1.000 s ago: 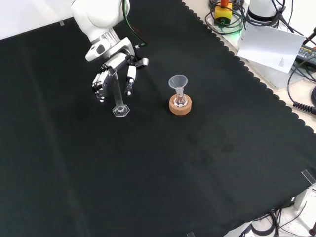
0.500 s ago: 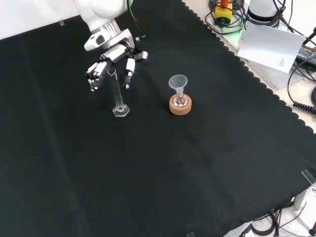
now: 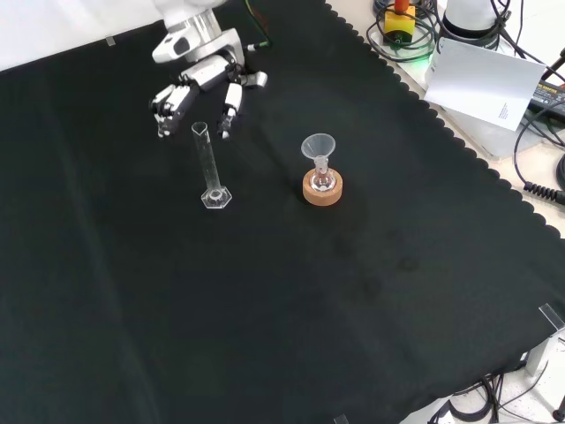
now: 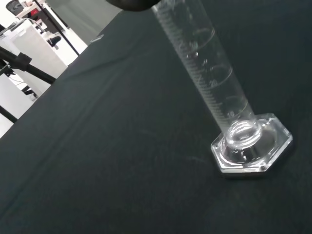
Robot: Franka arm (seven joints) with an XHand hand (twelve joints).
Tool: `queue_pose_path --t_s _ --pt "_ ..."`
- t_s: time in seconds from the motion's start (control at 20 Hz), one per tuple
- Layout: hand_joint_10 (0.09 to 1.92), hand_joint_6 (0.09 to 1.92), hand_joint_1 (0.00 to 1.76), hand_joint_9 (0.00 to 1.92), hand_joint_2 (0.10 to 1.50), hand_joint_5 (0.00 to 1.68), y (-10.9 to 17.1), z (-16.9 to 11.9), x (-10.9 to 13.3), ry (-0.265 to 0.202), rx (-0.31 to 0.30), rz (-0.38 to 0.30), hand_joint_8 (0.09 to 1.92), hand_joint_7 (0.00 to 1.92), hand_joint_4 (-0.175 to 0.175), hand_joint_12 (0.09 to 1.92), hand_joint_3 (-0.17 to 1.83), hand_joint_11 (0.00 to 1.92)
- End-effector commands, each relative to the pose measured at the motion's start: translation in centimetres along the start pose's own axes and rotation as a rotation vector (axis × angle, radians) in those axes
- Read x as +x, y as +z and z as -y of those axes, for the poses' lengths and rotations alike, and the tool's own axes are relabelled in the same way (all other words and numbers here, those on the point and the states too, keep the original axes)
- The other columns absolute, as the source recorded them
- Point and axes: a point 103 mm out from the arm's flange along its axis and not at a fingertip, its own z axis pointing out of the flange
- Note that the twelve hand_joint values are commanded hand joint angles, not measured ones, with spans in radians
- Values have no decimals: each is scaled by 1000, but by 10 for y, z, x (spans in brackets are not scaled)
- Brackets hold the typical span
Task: Put the graduated cylinder back on the table.
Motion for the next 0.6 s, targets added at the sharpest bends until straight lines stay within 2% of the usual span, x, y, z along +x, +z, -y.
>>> queue_pose_path --t_s 0.05,0.6 --pt "87 87 856 490 985 311 -41 32 12 29 -31 89 660 55 -70 1393 -175 55" --pt "87 87 845 500 988 316 -98 80 62 30 -48 205 659 59 -72 1390 -175 63"
